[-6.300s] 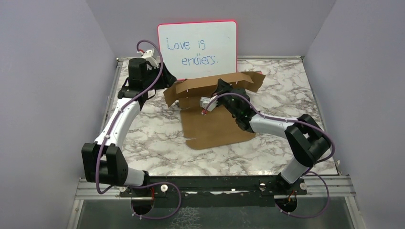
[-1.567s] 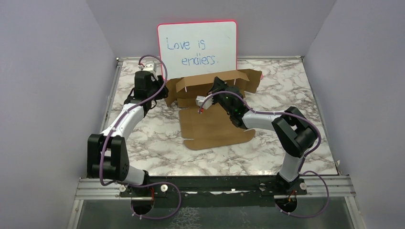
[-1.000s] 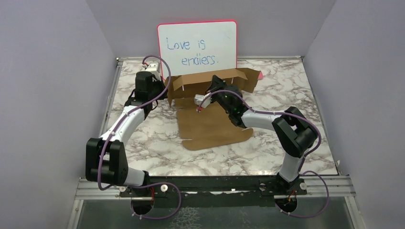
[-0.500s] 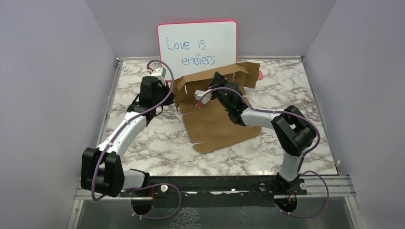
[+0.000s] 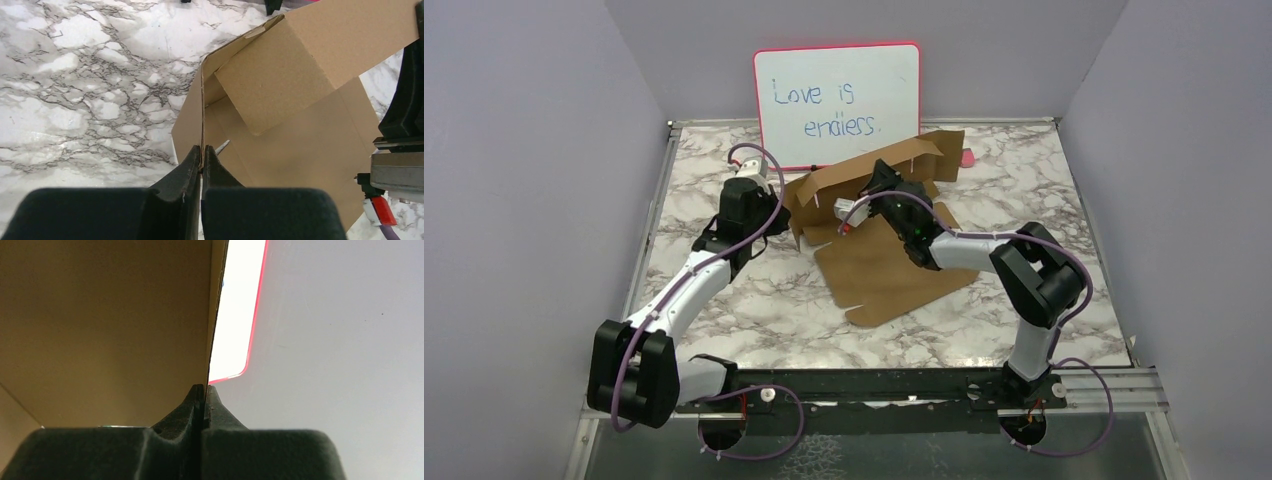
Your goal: Fold the paper box
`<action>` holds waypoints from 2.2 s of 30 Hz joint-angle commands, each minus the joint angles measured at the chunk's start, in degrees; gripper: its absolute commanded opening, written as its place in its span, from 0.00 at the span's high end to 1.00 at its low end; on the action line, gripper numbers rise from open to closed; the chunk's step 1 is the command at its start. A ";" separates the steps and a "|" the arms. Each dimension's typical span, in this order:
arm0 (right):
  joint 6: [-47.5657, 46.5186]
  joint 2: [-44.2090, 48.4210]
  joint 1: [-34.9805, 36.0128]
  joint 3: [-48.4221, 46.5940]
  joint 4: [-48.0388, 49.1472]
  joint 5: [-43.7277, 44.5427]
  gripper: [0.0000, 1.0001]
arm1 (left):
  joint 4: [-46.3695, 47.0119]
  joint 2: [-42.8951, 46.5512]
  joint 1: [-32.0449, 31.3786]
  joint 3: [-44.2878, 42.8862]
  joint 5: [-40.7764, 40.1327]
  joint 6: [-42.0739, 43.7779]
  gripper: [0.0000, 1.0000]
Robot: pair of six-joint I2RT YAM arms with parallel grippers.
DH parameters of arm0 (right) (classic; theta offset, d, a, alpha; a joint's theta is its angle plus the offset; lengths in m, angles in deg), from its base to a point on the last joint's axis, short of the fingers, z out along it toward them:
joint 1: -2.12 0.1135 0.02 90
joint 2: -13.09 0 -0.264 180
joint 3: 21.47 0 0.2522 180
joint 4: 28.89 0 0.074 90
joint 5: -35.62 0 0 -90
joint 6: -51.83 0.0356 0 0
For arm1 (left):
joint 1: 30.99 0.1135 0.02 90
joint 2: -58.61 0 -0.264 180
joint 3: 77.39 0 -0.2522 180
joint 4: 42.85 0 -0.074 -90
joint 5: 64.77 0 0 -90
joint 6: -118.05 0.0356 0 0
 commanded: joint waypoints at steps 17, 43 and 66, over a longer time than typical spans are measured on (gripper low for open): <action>12.07 10.14 0.65 7.45 -7.33 -3.13 0.83 | -4.53 0.06 -1.84 -5.11 -5.71 3.18 0.94; 10.05 15.92 3.49 15.35 -8.27 4.68 0.91 | 10.04 5.09 -1.62 -0.63 -6.64 -3.62 0.58; 8.67 14.48 4.09 21.33 6.68 4.00 0.91 | 19.69 -9.64 -6.07 -3.60 1.88 -5.36 0.81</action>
